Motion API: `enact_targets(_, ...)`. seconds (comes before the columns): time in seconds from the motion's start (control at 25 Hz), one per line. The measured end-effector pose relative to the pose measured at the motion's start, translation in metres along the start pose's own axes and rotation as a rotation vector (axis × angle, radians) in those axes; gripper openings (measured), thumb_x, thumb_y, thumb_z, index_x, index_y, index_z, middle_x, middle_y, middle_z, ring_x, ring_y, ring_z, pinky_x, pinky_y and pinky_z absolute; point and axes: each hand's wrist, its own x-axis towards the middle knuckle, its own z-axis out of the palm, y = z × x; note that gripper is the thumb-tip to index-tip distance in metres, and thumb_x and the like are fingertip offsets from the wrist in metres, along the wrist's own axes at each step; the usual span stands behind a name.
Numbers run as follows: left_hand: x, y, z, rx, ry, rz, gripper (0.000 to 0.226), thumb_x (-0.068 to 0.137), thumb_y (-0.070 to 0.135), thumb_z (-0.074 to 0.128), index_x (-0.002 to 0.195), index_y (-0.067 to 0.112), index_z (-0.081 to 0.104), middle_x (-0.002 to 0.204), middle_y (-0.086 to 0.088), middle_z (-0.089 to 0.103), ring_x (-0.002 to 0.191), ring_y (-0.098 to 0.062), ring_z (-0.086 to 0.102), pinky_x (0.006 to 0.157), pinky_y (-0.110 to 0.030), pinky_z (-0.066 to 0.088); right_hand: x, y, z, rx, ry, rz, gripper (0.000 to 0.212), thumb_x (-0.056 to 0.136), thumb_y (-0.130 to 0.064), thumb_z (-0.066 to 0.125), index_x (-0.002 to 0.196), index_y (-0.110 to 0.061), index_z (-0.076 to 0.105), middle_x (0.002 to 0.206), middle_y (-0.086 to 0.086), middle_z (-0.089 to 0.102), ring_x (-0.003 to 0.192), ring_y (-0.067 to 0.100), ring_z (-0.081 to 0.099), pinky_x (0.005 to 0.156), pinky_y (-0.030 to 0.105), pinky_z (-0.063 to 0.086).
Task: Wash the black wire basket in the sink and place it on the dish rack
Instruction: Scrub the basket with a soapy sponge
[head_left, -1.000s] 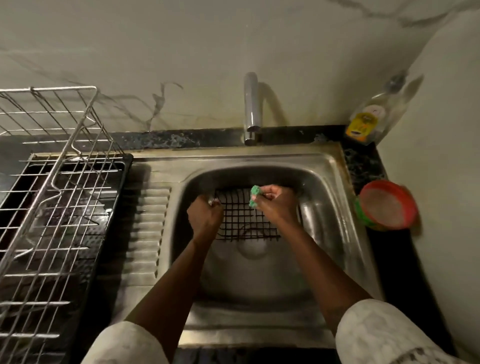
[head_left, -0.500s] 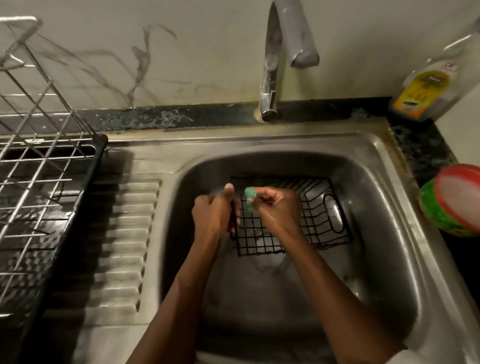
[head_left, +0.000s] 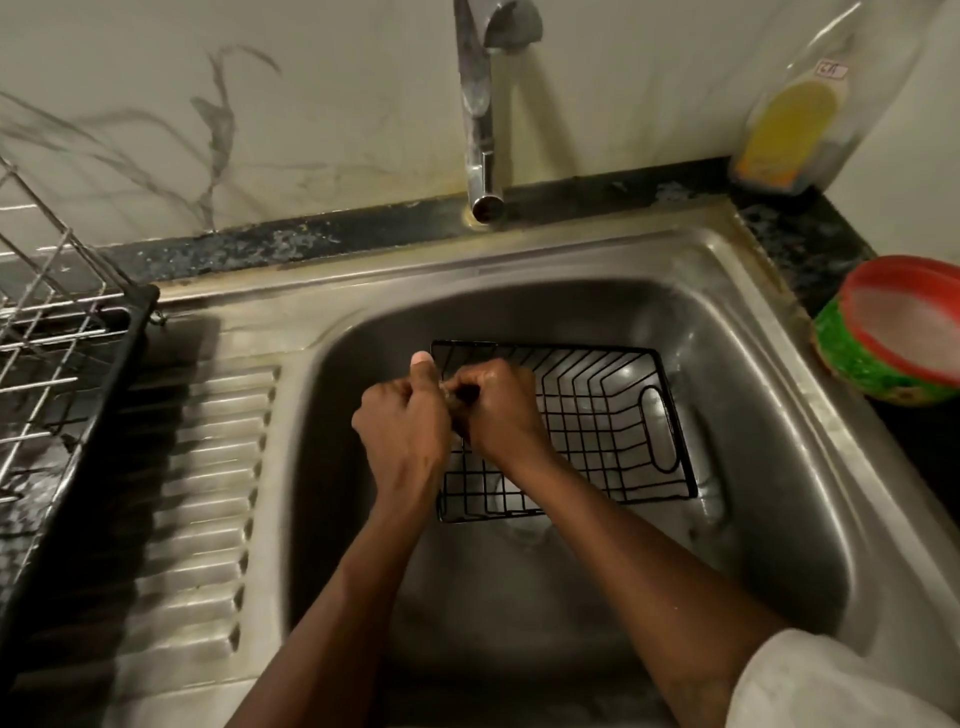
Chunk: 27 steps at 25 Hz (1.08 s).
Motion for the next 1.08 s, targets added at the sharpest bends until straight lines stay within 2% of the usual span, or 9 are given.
enact_targets(0.08, -0.002, 0.001, 0.000, -0.020, 0.002, -0.020, 0.062, 0.103, 0.040, 0.053, 0.058, -0.001, 0.060, 0.052, -0.008, 0.060, 0.048, -0.018, 0.058, 0.056, -0.024, 0.050, 0.003, -0.002, -0.010, -0.173, 0.015, 0.011, 0.008, 0.086, -0.019, 0.077, 0.079, -0.016, 0.079, 0.073, -0.004, 0.074, 0.064, 0.004, 0.065, 0.058, 0.013, 0.045)
enact_targets(0.24, 0.003, -0.001, -0.001, -0.053, 0.057, -0.085, 0.060, 0.101, 0.044, 0.053, 0.070, -0.006, 0.068, 0.065, -0.020, 0.068, 0.067, -0.041, 0.068, 0.070, -0.048, 0.060, 0.008, 0.016, -0.045, -0.443, 0.150, 0.259, 0.009, 0.081, -0.018, 0.079, 0.091, -0.018, 0.079, 0.075, -0.006, 0.066, 0.062, 0.001, 0.056, 0.051, -0.001, 0.030)
enact_targets(0.28, 0.004, 0.000, -0.003, -0.057, 0.068, -0.091, 0.060, 0.101, 0.044, 0.053, 0.072, -0.006, 0.068, 0.066, -0.020, 0.069, 0.068, -0.041, 0.069, 0.070, -0.048, 0.060, 0.009, 0.019, -0.046, -0.455, 0.180, 0.268, 0.013, 0.080, -0.015, 0.078, 0.092, -0.019, 0.079, 0.076, -0.006, 0.066, 0.066, 0.005, 0.061, 0.049, -0.002, 0.028)
enact_targets(0.36, 0.004, 0.002, -0.006, -0.061, 0.080, -0.089, 0.060, 0.102, 0.044, 0.050, 0.071, -0.004, 0.069, 0.065, -0.018, 0.068, 0.066, -0.037, 0.068, 0.065, -0.039, 0.056, 0.008, 0.012, -0.036, -0.420, 0.150, 0.201, 0.019, 0.082, -0.012, 0.076, 0.098, -0.018, 0.079, 0.088, -0.004, 0.073, 0.077, 0.008, 0.067, 0.059, 0.002, 0.042)
enact_targets(0.48, 0.004, 0.004, -0.008, -0.045, 0.115, -0.106, 0.060, 0.103, 0.042, 0.051, 0.066, -0.003, 0.066, 0.058, -0.011, 0.063, 0.058, -0.024, 0.060, 0.058, -0.030, 0.040, 0.001, -0.007, -0.006, -0.426, -0.070, -0.024, 0.018, 0.087, -0.011, 0.070, 0.104, -0.011, 0.077, 0.098, 0.007, 0.073, 0.090, 0.017, 0.067, 0.082, 0.030, 0.057)
enact_targets(0.6, 0.004, 0.005, -0.008, -0.044, 0.131, -0.110, 0.061, 0.103, 0.041, 0.052, 0.061, -0.003, 0.061, 0.054, -0.007, 0.058, 0.052, -0.018, 0.053, 0.058, -0.029, 0.037, -0.001, -0.011, 0.000, -0.441, -0.116, -0.087, 0.016, 0.094, -0.020, 0.067, 0.095, -0.008, 0.076, 0.089, 0.008, 0.068, 0.083, 0.016, 0.064, 0.077, 0.035, 0.058)
enact_targets(0.76, 0.002, 0.006, -0.007, -0.035, 0.122, -0.095, 0.063, 0.104, 0.040, 0.052, 0.062, -0.006, 0.060, 0.053, -0.009, 0.057, 0.050, -0.018, 0.049, 0.056, -0.029, 0.036, 0.009, 0.000, -0.014, -0.337, -0.077, 0.077, 0.007, 0.090, -0.015, 0.073, 0.092, -0.014, 0.080, 0.092, 0.002, 0.075, 0.081, 0.007, 0.068, 0.076, 0.025, 0.059)
enact_targets(0.96, 0.005, 0.007, -0.012, -0.009, 0.121, -0.063, 0.065, 0.106, 0.037, 0.049, 0.062, -0.010, 0.055, 0.052, -0.011, 0.052, 0.049, -0.019, 0.045, 0.052, -0.025, 0.036, 0.015, 0.044, -0.068, -0.532, 0.156, 0.460, 0.012, 0.082, -0.005, 0.074, 0.094, -0.008, 0.073, 0.096, 0.009, 0.067, 0.087, 0.025, 0.068, 0.063, 0.026, 0.049)
enact_targets(1.08, 0.006, 0.006, -0.011, -0.009, 0.127, -0.060, 0.064, 0.106, 0.035, 0.049, 0.059, -0.007, 0.054, 0.052, -0.010, 0.051, 0.049, -0.017, 0.044, 0.048, -0.012, 0.034, 0.017, 0.046, -0.055, -0.532, 0.162, 0.455, 0.016, 0.082, -0.006, 0.072, 0.098, -0.011, 0.072, 0.101, 0.011, 0.067, 0.088, 0.025, 0.066, 0.062, 0.023, 0.043)
